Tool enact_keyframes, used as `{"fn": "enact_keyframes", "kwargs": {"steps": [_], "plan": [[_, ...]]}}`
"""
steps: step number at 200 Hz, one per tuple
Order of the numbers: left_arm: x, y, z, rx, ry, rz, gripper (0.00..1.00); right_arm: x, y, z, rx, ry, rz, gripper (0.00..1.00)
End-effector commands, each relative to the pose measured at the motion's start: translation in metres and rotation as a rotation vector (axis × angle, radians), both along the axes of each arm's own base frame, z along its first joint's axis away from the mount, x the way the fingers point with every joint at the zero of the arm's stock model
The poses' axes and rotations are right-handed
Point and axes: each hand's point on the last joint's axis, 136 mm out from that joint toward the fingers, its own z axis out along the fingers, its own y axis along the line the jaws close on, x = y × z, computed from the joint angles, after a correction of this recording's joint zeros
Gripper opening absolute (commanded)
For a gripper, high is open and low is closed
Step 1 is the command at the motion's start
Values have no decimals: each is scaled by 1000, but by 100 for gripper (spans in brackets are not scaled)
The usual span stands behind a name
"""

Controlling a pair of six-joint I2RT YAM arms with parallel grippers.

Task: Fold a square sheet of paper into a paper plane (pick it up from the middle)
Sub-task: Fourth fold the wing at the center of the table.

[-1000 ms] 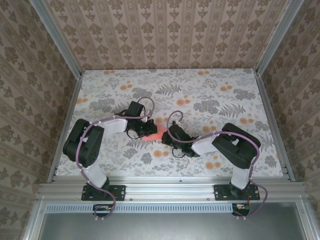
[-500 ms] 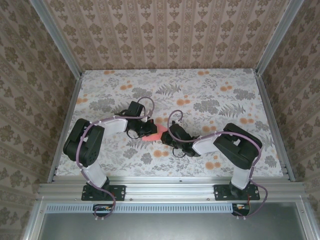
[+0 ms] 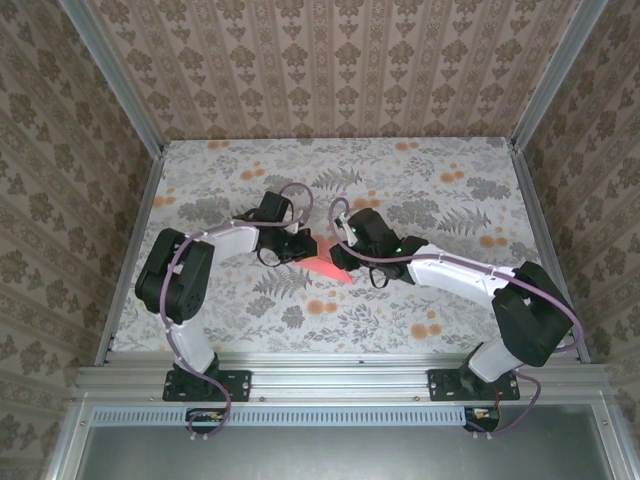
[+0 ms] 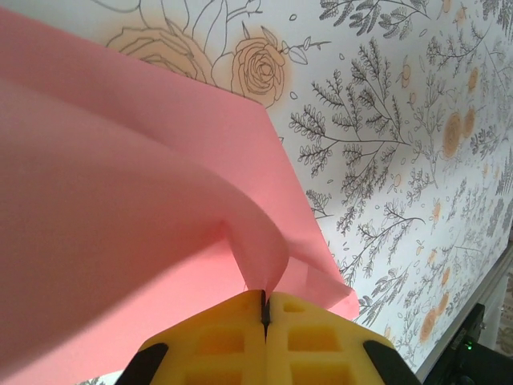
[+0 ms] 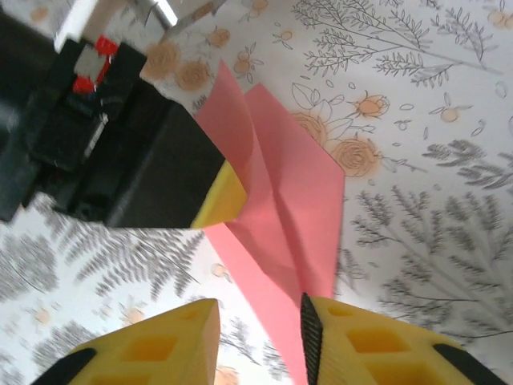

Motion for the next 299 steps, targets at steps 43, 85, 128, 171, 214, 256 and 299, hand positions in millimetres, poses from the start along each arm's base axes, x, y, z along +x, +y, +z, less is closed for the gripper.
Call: {"fn": "enact_keyframes", "kwargs": {"steps": [43,85,128,171,214,256,299], "plan": [[0,-5,3,-20,27,-68,0,-9,-6,-52,-237,43,216,39],[3,-7,8,-32,20,-72,1,-3,-5,-72,-216,100,204,38],[4,-9,12,-59,22,-71,1,-4,0,-87,-186,155,213,34],[6,-9,16,-69,19,-69,3,-4,5,-87,-147,167,211,17],[8,-4,32,-45,-32,-59,21,-3,0,-86,-154,151,187,4],[2,23,49,64,-142,-11,36,-3,-2,-87,-157,145,177,0],[-29,39,33,223,-221,-24,35,-3,-1,-86,-148,143,173,0]]}}
